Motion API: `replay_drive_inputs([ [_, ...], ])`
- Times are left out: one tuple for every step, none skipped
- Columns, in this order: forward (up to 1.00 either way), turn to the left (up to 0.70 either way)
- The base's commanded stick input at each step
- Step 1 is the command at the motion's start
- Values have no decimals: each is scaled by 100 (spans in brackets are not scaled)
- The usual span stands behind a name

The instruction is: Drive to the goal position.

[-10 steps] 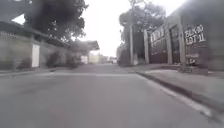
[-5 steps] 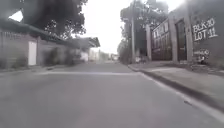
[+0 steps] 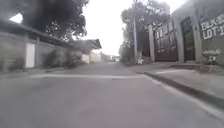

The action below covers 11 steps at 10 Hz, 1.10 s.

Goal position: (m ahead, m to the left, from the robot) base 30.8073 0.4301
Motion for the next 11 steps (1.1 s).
replay_drive_inputs([
  [100, 0],
  [100, 0],
  [100, 0],
  [100, 0],
  [100, -28],
  [100, -40],
  [100, -40],
  [100, -40],
  [100, -40],
  [100, -40],
  [100, -40],
])
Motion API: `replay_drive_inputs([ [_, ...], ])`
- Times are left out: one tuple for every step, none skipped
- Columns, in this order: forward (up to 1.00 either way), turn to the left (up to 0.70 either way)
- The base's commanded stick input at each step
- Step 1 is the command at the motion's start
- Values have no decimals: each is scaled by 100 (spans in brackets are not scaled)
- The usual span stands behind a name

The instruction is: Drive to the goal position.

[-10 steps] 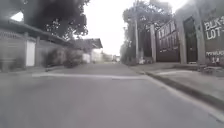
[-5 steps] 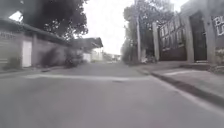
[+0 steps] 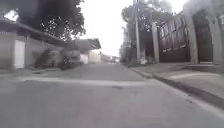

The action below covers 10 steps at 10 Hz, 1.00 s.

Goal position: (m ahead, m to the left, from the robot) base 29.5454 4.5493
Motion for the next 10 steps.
replay_drive_inputs([
  [100, -38],
  [100, 0],
  [100, 0],
  [100, 0],
  [100, 0],
  [100, 0],
  [100, 0],
  [100, 0],
  [100, 0],
  [100, 0],
])
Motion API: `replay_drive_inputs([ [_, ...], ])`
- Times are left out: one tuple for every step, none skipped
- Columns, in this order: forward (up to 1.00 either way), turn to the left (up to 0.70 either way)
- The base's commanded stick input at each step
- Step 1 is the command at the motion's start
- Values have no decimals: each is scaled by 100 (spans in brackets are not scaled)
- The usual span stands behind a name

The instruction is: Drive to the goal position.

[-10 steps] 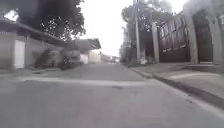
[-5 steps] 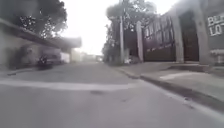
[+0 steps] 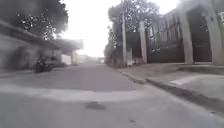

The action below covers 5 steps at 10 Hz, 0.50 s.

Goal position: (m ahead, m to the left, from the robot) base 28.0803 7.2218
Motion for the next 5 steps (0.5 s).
replay_drive_inputs([
  [100, 0],
  [100, 0],
  [100, 0],
  [100, 0],
  [100, 0],
])
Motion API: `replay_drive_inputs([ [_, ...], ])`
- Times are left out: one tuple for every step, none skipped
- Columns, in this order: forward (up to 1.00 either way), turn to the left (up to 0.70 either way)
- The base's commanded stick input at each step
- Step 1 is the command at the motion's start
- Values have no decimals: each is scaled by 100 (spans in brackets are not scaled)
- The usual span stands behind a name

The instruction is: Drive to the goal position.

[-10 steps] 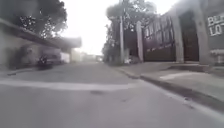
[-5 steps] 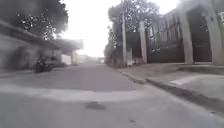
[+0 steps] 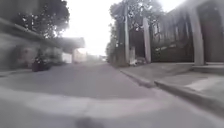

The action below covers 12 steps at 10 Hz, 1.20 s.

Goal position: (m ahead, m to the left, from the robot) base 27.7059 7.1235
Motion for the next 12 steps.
replay_drive_inputs([
  [100, 0],
  [100, 0],
  [100, 0],
  [100, 0],
  [100, 0],
  [100, 0],
  [100, 0],
  [100, 0],
  [100, 0],
  [100, 0],
  [100, 0],
  [100, 0],
])
